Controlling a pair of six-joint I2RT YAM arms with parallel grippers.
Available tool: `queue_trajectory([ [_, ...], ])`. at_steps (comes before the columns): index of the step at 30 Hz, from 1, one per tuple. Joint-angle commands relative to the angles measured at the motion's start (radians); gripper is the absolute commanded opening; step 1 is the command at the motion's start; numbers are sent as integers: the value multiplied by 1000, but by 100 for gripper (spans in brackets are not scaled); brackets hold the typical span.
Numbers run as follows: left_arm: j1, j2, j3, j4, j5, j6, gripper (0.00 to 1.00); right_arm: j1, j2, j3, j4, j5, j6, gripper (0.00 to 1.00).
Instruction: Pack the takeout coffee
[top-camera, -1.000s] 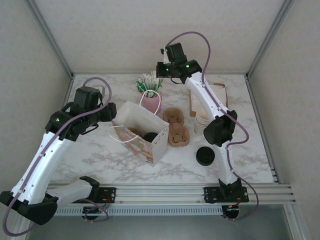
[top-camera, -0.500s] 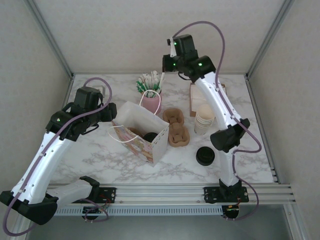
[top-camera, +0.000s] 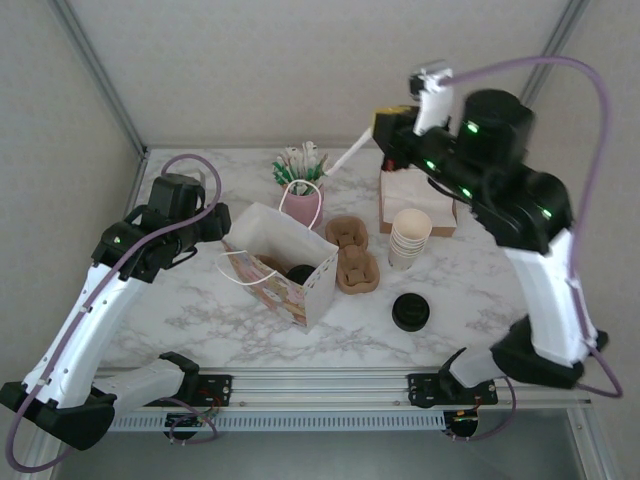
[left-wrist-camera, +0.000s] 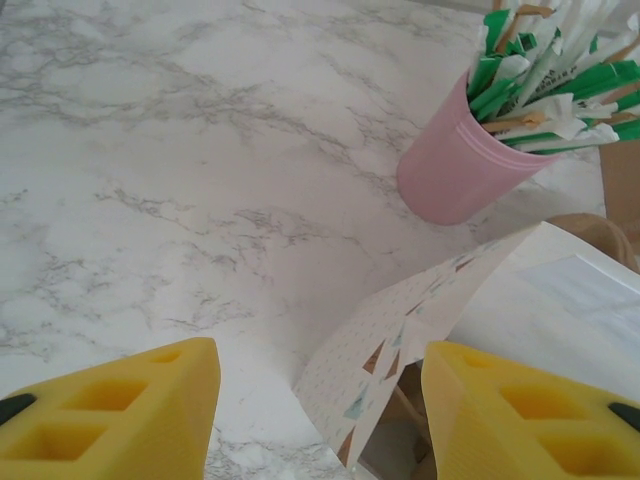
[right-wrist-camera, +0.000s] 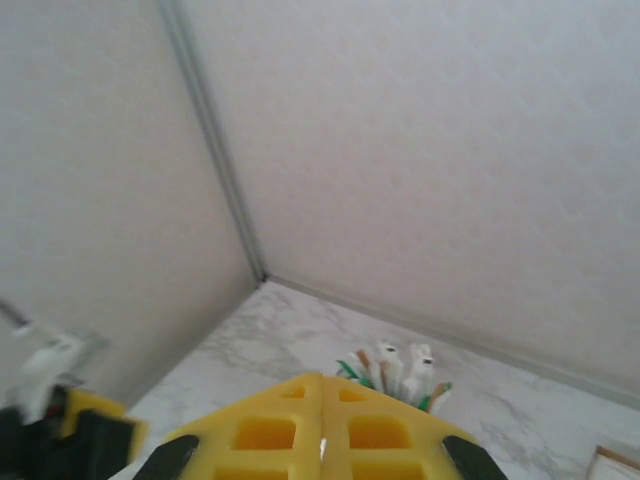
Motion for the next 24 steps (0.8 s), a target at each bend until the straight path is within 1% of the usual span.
queue_trajectory([
  [1,-3,-18,-15,15,-51,-42,56,80,-58,-98,54,-40,-16,0],
  [6,-3,-31,-28,16,-53,-68,56,238,-94,-200,115,-70,-17,0],
  [9,-2,-45,-39,21,-51,-79,56,295,-68,-258,149,-34,-37,0],
  [11,-2,-52,-42,23,-48,-78,56,309,-42,-287,170,11,-45,0],
  [12,-2,-55,-41,21,-47,-78,56,311,-25,-303,189,14,-43,0],
  [15,-3,-61,-39,15,-43,-77,56,311,30,-347,240,-7,-30,0],
  [18,-3,-70,-42,15,-49,-74,56,311,97,-367,254,-33,-11,0],
  [19,-2,-72,-43,15,-49,-74,56,310,119,-377,258,-20,-12,3],
  [20,-2,-73,-45,15,-48,-72,56,311,137,-382,258,7,-12,15],
  [21,-3,-74,-47,16,-49,-71,56,311,157,-381,251,28,-20,35],
  [22,-3,-75,-51,16,-49,-69,56,309,173,-370,239,53,-26,45],
  [24,-2,-75,-51,14,-52,-66,56,310,199,-326,208,95,-36,47],
])
